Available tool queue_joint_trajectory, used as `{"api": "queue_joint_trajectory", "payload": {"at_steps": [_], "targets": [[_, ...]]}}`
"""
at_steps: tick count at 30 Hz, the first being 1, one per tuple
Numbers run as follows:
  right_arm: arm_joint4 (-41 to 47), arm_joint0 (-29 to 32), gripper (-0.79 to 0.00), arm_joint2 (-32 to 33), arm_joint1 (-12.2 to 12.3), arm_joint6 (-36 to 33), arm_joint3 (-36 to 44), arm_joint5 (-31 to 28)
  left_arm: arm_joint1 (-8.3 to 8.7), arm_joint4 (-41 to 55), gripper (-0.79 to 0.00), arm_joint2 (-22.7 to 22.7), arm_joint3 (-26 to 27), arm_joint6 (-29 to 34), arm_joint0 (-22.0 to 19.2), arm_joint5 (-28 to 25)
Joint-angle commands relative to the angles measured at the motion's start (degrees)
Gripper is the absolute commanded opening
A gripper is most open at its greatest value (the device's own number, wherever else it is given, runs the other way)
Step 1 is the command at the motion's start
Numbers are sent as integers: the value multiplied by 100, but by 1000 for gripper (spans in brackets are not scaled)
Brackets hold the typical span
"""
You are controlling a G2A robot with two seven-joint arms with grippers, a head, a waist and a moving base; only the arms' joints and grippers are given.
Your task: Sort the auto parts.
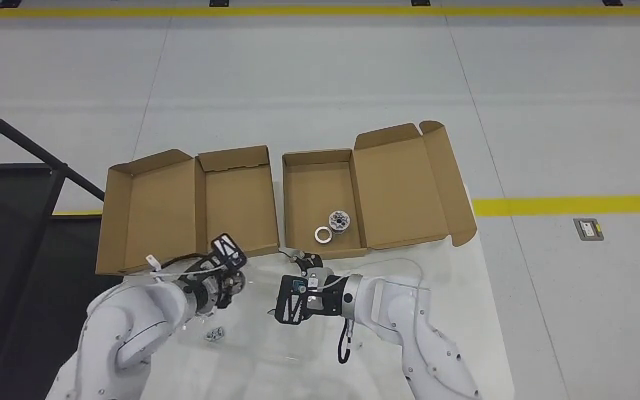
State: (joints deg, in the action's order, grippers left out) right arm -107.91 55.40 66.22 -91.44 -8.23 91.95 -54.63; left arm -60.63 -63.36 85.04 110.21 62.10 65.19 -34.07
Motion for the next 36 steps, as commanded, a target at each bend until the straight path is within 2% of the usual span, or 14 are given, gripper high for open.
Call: {"api": "queue_joint_trajectory", "payload": {"at_steps": [1,6,13,24,26,29,36], "targets": [[0,0,0,0,0,0,0,0,17,305,-785,204,59,-76,-94,65],[0,0,0,0,0,0,0,0,46,1013,-785,469,-122,-279,-609,211],[0,0,0,0,0,0,0,0,52,673,-785,266,-512,-574,-1203,715],[0,0,0,0,0,0,0,0,52,673,-785,266,-512,-574,-1203,715],[0,0,0,0,0,0,0,0,49,445,-785,174,-573,-750,-1040,855],[0,0,0,0,0,0,0,0,11,324,-785,-86,-1028,-923,-1213,1214],[0,0,0,0,0,0,0,0,-112,505,-785,-670,-2368,-1124,-1995,1688]]}}
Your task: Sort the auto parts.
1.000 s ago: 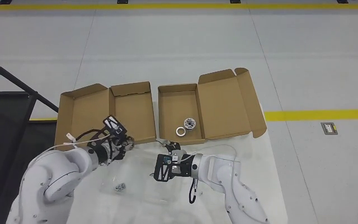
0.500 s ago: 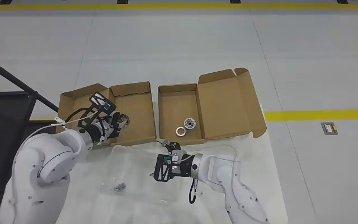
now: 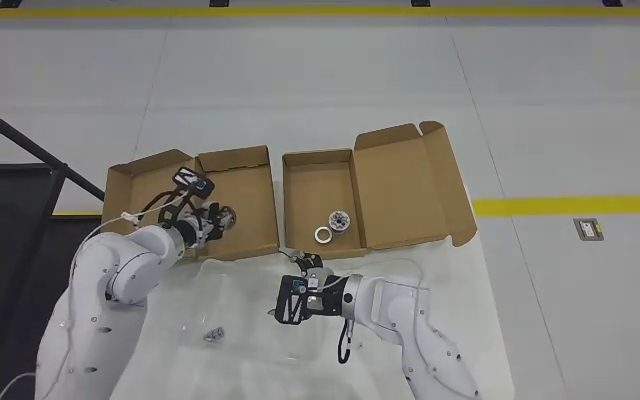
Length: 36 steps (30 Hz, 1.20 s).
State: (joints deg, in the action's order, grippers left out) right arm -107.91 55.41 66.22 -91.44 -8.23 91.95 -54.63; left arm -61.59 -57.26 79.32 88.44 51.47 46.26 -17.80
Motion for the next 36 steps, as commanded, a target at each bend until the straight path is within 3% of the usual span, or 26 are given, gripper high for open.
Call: {"api": "queue_joint_trajectory", "payload": {"at_steps": [1,15,23,30,36], "targets": [[0,0,0,0,0,0,0,0,-43,-16,-785,-191,-354,-120,-181,95],[0,0,0,0,0,0,0,0,-468,-225,-785,-1247,-2966,-1058,-1479,1026],[0,0,0,0,0,0,0,0,-789,-716,-785,-1864,-4220,-1478,-1981,1385],[0,0,0,0,0,0,0,0,-1084,-828,-785,-2154,-5290,-1797,-2360,1496],[0,0,0,0,0,0,0,0,-1271,-790,-785,-2208,-5823,-2020,-2599,1355]]}}
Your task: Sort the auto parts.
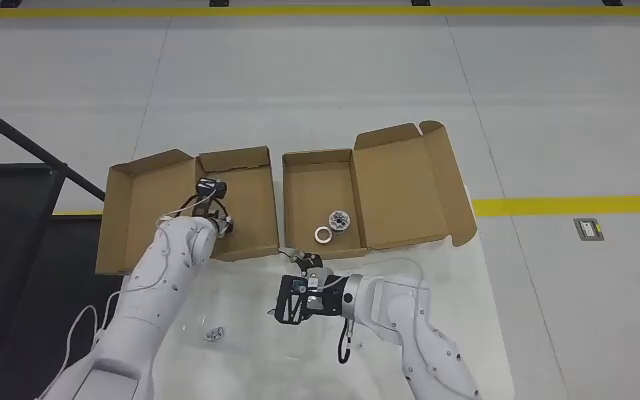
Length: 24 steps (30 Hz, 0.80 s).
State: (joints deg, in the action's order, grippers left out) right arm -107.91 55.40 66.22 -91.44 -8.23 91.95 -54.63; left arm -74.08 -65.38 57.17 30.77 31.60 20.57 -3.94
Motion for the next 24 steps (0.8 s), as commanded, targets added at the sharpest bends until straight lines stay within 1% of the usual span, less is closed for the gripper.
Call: {"api": "queue_joint_trajectory", "payload": {"at_steps": [1,2,4,6,7,8,10,12,15,18,21,24], "targets": [[0,0,0,0,0,0,0,0,-43,19,-751,11,-103,-56,-62,-59],[0,0,0,0,0,0,0,0,-60,28,-579,23,-141,-81,-92,-78],[0,0,0,0,0,0,0,0,-86,38,-465,55,-194,-120,-136,-131],[0,0,0,0,0,0,0,0,-101,34,-413,90,-218,-123,-168,-203],[0,0,0,0,0,0,0,0,-104,13,-360,108,-214,-126,-183,-235],[0,0,0,0,0,0,0,0,-104,2,-302,132,-209,-118,-192,-270],[0,0,0,0,0,0,0,0,-95,-38,-157,185,-176,-105,-209,-319],[0,0,0,0,0,0,0,0,-80,-70,-43,250,-134,-96,-211,-364],[0,0,0,0,0,0,0,0,-53,-69,0,365,-2,-55,-195,-473],[0,0,0,0,0,0,0,0,-4,-66,0,492,280,123,-143,-744],[0,0,0,0,0,0,0,0,84,-230,0,631,764,248,36,-935],[0,0,0,0,0,0,0,0,218,-326,0,907,1465,505,301,-1186]]}}
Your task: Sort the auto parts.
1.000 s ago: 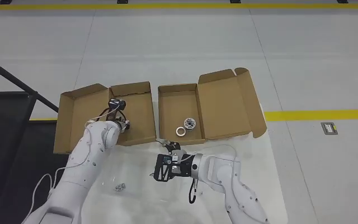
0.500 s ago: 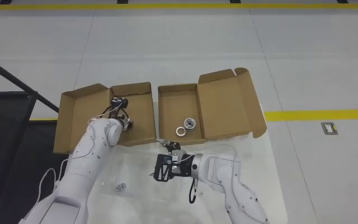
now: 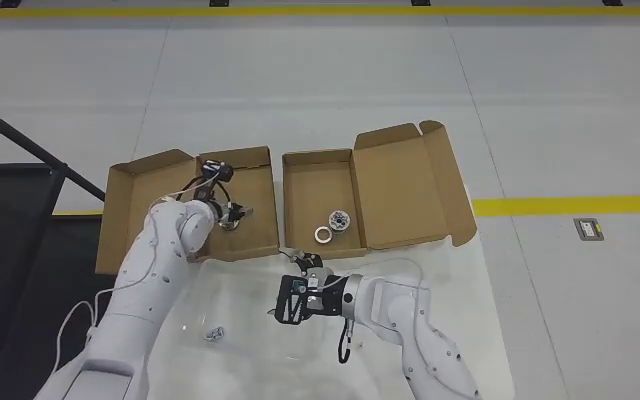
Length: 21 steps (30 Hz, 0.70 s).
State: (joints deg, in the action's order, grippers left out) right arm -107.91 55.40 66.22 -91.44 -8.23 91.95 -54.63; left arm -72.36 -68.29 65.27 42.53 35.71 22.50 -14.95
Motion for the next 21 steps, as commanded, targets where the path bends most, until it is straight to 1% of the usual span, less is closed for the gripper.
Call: {"api": "queue_joint_trajectory", "payload": {"at_steps": [1,3,8,11,12,13,15,16,18,21], "targets": [[0,0,0,0,0,0,0,0,96,-42,0,211,571,235,235,-190],[0,0,0,0,0,0,0,0,205,-84,0,487,1229,498,536,-300],[0,0,0,0,0,0,0,0,452,173,0,1293,3007,1382,1451,-779],[0,0,0,0,0,0,0,0,566,575,0,1715,3914,1957,1963,-1250],[0,0,0,0,0,0,0,0,606,725,0,1839,4179,2201,2095,-1499],[0,0,0,0,0,0,0,0,645,892,0,1958,4411,2399,2221,-1760],[0,0,0,0,0,0,0,0,723,1479,0,2194,4705,2859,2448,-2342],[0,0,0,0,0,0,0,0,774,1685,0,2284,4827,2940,2536,-2423],[0,0,0,0,0,0,0,0,930,1724,0,2251,5130,2798,2785,-2566],[0,0,0,0,0,0,0,0,1271,1723,0,2136,5386,2476,3120,-2889]]}}
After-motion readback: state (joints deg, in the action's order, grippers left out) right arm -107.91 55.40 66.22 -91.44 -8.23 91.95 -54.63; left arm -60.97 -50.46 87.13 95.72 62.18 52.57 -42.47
